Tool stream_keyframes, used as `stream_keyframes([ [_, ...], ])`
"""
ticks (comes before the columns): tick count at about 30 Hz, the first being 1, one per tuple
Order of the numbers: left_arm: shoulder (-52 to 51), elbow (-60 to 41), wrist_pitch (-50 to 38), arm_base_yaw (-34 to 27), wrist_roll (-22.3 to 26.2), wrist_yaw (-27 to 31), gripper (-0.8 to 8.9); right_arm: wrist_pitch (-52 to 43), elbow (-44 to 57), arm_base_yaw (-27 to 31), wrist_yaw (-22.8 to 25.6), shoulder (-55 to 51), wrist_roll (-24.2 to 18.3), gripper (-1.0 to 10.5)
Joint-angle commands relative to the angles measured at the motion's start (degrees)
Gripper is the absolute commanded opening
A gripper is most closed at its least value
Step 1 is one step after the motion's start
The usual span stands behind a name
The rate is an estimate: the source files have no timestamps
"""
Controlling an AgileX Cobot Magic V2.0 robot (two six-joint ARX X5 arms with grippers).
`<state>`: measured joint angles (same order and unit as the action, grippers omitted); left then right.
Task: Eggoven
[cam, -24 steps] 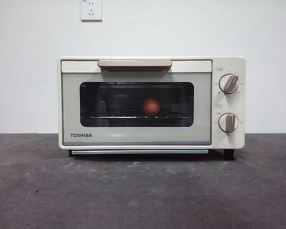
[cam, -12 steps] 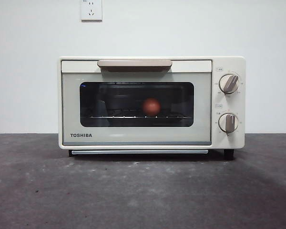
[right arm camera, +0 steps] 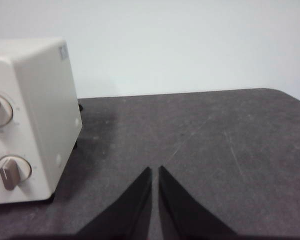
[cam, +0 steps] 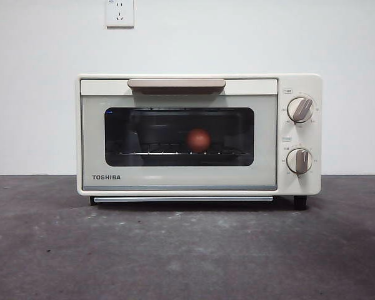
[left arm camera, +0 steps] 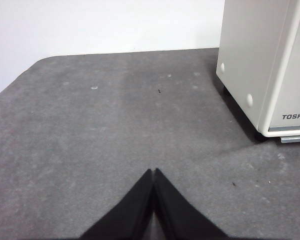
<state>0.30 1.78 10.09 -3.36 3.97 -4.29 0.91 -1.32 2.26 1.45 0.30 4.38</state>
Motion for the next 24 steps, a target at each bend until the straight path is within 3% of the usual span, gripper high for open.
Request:
stream_keyframes([
  [1,-0.11,-1.57,0.28,-0.11,0.70,0.09,0.08,2.56,0.76,0.02,-0.15,-0.09,0.74,0.1],
  [7,-0.11,-1.57,0.28,-0.11,0.70,0.09,0.08,9.31,0.76,0.02,-0.20,-0.09,0.72,0.1],
  [24,-0.11,-1.57,0.28,-0.11,0.70,0.09,0.08,7.98,0.74,-0.31,-1.42,-0.09,2.23,0.1],
])
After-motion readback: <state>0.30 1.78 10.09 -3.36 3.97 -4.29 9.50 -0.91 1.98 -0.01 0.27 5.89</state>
